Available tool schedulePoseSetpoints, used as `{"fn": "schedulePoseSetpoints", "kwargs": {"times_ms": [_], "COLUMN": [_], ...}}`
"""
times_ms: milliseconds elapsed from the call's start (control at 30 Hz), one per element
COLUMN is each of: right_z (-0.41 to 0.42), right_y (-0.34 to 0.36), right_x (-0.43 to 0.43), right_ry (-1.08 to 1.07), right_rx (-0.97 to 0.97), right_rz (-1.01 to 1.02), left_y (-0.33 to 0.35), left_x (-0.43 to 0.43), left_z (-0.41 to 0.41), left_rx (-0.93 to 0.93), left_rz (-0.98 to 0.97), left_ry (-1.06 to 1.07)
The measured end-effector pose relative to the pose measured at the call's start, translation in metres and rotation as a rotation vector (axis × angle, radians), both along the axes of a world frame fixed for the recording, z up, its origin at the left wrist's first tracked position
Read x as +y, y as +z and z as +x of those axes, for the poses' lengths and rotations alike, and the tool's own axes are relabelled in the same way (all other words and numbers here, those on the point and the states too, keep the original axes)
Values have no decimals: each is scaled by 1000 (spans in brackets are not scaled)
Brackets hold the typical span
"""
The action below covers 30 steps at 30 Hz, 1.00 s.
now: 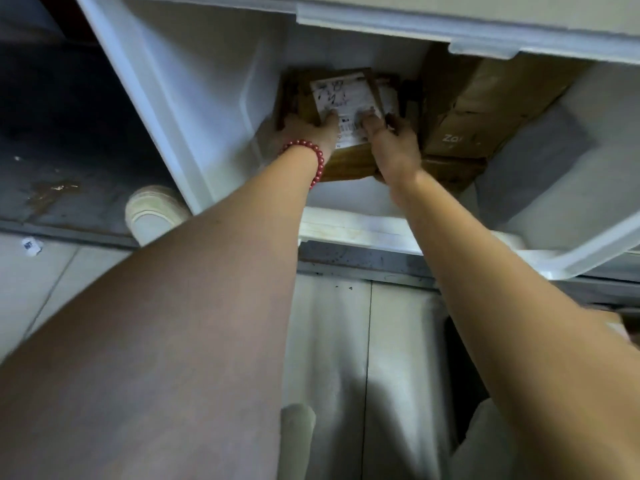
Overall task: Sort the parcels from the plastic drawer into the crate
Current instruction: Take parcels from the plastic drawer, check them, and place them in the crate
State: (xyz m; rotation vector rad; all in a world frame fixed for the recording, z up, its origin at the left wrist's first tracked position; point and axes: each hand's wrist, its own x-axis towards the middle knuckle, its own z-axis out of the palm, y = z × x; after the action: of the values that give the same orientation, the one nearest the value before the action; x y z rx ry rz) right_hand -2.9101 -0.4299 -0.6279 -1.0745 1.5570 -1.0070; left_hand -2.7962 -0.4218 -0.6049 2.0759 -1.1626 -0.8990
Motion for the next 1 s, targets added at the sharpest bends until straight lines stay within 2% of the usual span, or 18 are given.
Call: {"fn": "schedulePoseSetpoints", "kwargs": {"times_ms": [133, 333, 500, 700, 833, 1000], "right_z": [-18, -52, -69, -77, -83, -83], "right_y": [23, 64, 88, 87, 88, 81], "right_x": [40, 113, 184, 234, 235, 237], "right_ry": [2, 18, 14, -37, -27, 63], "right_rx": [60, 106, 58, -28, 94, 167], "right_rz": [34, 54, 63, -19, -43, -24], "left_y": [22, 70, 94, 88, 77, 74], "left_x": [34, 99, 158, 214, 228, 225], "left_z": [-14, -28, -35, -38, -44, -40], "left_rx": [-19, -45, -104, 0, 107, 57], "left_rz": [82, 68, 22, -23, -15, -25], "left_ry": [-74, -192, -288, -221, -169, -174]}}
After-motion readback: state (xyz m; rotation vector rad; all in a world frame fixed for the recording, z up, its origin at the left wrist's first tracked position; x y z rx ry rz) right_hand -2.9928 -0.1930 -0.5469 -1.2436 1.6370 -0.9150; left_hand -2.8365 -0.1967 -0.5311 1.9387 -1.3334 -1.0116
